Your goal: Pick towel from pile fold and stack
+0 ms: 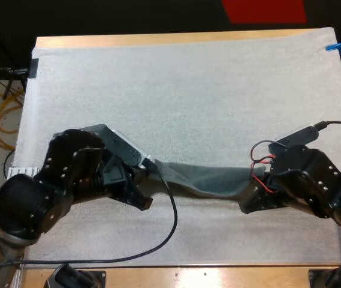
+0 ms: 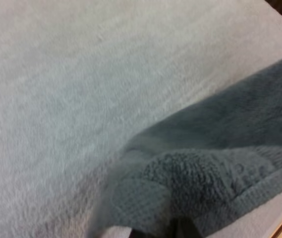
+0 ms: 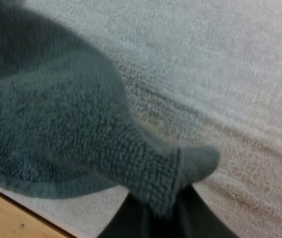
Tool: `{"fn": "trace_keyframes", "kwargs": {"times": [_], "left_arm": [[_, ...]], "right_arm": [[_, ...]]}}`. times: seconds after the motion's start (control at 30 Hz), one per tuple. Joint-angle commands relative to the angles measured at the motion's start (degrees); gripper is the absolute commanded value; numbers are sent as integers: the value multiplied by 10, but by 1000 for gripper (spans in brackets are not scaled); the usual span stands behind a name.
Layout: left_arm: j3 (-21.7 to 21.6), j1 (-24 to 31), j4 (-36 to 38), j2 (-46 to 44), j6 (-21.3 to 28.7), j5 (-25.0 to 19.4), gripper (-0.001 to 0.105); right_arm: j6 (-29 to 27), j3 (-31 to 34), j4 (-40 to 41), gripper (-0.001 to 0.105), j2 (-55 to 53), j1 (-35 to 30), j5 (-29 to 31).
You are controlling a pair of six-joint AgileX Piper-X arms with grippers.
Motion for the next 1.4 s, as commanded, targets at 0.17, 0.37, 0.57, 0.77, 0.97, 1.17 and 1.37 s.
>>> {"fn": "trace_keyframes", "kwargs": {"times": [0.17, 0.37, 0.57, 0.77, 0.97, 1.17, 1.37], "left_arm": [[71, 36, -94, 26, -3, -5, 0], [129, 97, -232, 105, 25, 6, 0], [148, 138, -367, 234, 48, 27, 0], [148, 160, -467, 350, 46, 29, 0], [146, 165, -514, 415, 36, 29, 0], [146, 165, -542, 441, 0, 29, 1], [130, 165, -547, 446, -11, 29, 27]], "right_arm": [[-14, 46, -67, 0, 37, -10, 54], [-58, 119, -230, 0, 120, -108, 63], [-77, 136, -403, 0, 222, -206, -29], [-60, 136, -488, 0, 310, -257, -53], [-33, 136, -522, 0, 368, -276, -53], [-18, 135, -530, 0, 403, -276, -55], [21, 126, -583, 37, 412, -284, -109]]}}
